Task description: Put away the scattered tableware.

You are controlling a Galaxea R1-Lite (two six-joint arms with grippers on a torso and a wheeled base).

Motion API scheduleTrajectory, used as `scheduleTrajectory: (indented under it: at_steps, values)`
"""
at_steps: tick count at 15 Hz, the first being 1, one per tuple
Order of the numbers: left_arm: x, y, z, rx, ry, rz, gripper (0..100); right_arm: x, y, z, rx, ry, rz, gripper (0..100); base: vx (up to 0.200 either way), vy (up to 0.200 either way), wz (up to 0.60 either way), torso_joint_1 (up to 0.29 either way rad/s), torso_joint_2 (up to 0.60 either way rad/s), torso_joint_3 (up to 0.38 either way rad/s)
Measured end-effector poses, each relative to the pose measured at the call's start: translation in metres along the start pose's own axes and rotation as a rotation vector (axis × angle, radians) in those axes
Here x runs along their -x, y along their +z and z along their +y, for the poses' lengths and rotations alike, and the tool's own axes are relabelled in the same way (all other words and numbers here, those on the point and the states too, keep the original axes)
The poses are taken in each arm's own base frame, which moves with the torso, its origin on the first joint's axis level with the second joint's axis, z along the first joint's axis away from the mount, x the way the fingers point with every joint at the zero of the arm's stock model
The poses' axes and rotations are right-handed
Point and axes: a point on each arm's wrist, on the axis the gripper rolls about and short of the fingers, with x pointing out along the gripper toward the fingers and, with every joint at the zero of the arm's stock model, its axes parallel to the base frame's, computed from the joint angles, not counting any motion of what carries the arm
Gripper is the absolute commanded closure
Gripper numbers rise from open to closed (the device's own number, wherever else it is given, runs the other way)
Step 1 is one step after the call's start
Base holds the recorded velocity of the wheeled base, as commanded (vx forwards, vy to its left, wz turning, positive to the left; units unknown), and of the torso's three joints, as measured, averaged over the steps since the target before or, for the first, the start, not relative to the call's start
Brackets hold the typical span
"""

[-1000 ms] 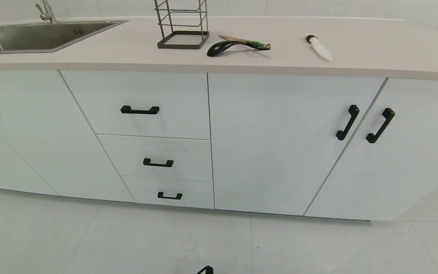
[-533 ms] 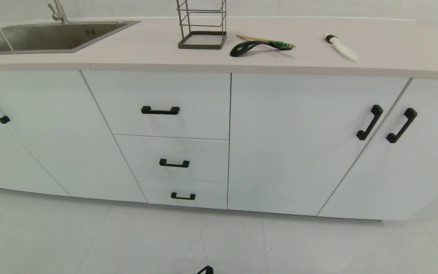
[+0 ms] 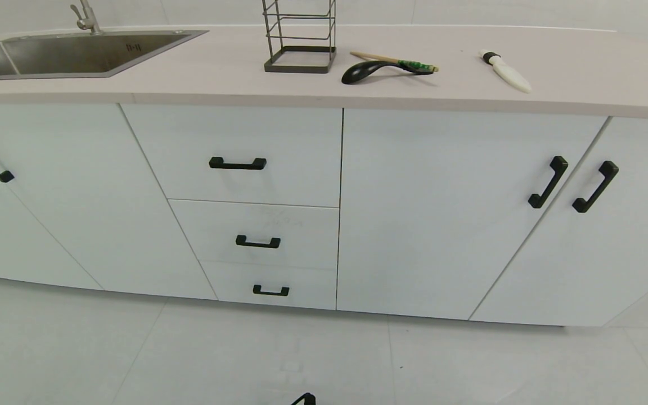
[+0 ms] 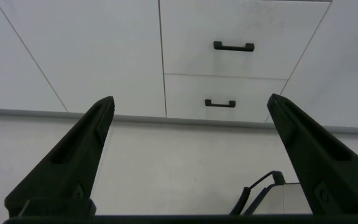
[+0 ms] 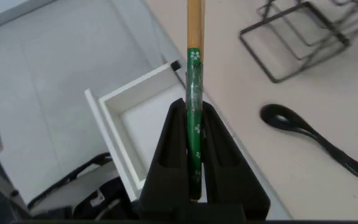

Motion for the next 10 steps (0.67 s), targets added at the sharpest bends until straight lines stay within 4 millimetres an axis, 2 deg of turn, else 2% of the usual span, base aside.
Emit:
scheduleTrajectory:
  at_steps: [6,7,9,10]
  values:
    - [0.0,0.004,0.0,-0.012,-0.012,-0.038,0,0.0,0.0,0.0,0.0,0.0,0.0,100,0.0,0.0,0.0,0.0,0.0,0.0]
    - [0.001,0.011,0.0,-0.019,-0.014,-0.105,0,0.0,0.0,0.0,0.0,0.0,0.0,100,0.0,0.0,0.0,0.0,0.0,0.0]
    - [0.01,0.045,-0.001,-0.054,-0.028,-0.35,0,0.0,0.0,0.0,0.0,0.0,0.0,100,0.0,0.0,0.0,0.0,0.0,0.0]
    - [0.014,0.058,-0.002,-0.075,-0.071,-0.396,0,0.0,0.0,0.0,0.0,-0.001,0.0,100,0.0,0.0,0.0,0.0,0.0,0.0]
